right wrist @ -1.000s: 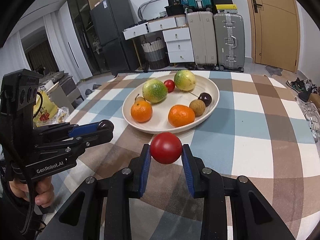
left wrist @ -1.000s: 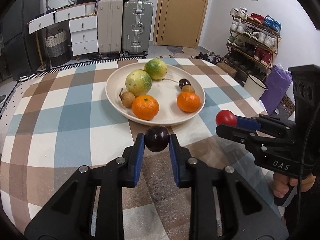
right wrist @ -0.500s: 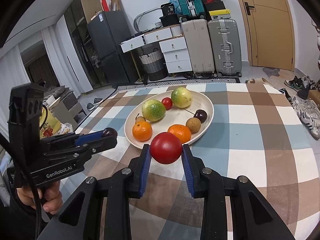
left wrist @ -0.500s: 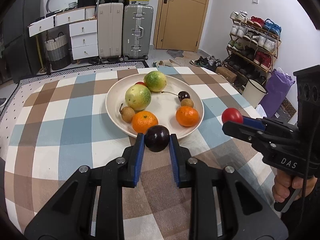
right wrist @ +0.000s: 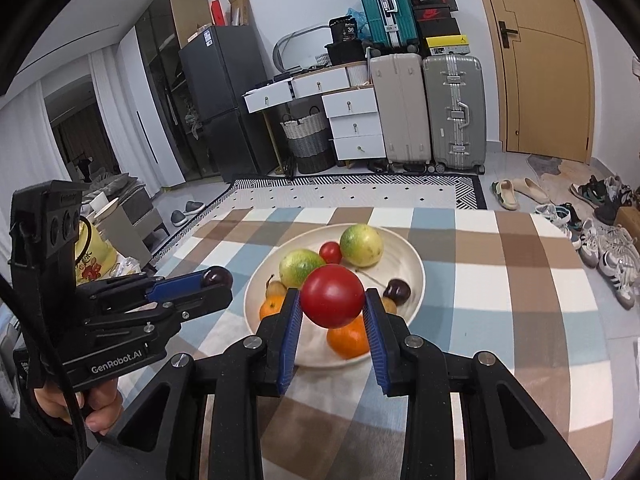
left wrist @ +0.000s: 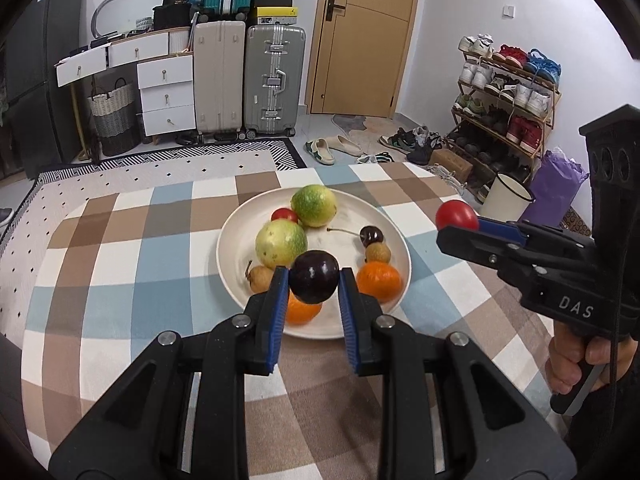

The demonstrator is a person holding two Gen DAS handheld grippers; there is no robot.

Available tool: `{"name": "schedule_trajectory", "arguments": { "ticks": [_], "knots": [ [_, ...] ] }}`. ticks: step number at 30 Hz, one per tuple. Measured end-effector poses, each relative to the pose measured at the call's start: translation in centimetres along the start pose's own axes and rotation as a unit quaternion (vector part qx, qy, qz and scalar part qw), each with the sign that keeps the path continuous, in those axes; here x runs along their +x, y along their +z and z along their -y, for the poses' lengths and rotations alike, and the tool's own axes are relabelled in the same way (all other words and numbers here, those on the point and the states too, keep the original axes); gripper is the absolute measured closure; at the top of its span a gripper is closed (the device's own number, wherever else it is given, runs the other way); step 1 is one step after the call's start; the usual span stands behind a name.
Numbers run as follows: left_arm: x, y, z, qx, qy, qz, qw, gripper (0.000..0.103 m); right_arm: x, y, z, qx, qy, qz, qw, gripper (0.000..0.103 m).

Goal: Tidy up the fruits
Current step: 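Carry the plum and tomato over the plate and open both tools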

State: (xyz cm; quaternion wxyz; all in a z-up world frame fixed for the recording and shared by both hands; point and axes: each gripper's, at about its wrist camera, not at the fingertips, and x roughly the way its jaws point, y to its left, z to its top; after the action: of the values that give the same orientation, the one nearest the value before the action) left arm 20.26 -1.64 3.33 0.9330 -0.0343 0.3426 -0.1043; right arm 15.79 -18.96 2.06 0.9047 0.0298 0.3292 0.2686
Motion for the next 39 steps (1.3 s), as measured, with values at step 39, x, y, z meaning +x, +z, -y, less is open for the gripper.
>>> {"name": "schedule_trajectory", "arguments": {
  "ticks": [39],
  "knots": [
    [8.9, 0.1, 0.2, 0.01, -0.007, -0.037, 0.9993, 0.081, 9.8, 0.4, 3.4, 0.023, 0.015, -0.061, 0.998, 0.071]
  ]
}}
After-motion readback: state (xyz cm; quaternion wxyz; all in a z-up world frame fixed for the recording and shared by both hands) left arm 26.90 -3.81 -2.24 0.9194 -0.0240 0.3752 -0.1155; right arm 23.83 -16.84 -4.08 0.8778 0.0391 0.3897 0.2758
